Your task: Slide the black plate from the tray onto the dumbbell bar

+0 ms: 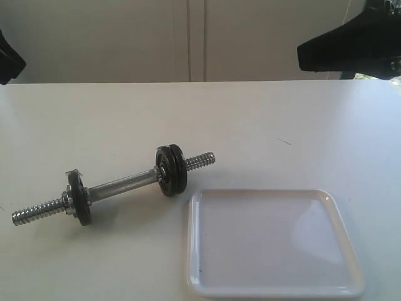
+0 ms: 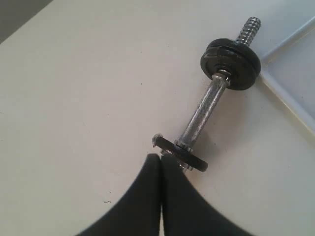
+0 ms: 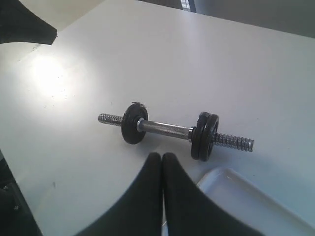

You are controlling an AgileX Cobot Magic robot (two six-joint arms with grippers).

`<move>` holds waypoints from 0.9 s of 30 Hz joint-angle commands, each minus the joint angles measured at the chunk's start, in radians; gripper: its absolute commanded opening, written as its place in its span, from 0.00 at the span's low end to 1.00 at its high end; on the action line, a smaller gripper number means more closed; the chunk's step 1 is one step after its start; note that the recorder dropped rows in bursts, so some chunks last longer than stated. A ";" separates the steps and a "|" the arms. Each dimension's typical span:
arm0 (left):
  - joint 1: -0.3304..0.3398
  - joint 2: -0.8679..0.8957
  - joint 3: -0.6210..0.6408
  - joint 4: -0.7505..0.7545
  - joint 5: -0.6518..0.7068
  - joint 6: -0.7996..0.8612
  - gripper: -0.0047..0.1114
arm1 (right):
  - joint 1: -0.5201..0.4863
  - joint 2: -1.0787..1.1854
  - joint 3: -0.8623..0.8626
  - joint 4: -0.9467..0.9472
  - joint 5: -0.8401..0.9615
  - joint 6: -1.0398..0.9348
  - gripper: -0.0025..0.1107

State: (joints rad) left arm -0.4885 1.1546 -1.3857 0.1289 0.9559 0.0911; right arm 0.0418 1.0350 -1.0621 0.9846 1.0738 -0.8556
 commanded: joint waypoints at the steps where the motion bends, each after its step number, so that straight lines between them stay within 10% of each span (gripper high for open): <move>1: -0.001 -0.024 0.006 -0.005 0.001 -0.012 0.04 | -0.002 -0.006 0.005 0.010 0.006 0.051 0.02; 27: -0.001 -0.026 0.006 -0.004 0.003 -0.012 0.04 | -0.002 -0.029 0.005 -0.019 -0.031 0.051 0.02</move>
State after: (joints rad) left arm -0.4885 1.1392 -1.3857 0.1289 0.9559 0.0873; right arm 0.0418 1.0329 -1.0602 0.9786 1.0685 -0.8057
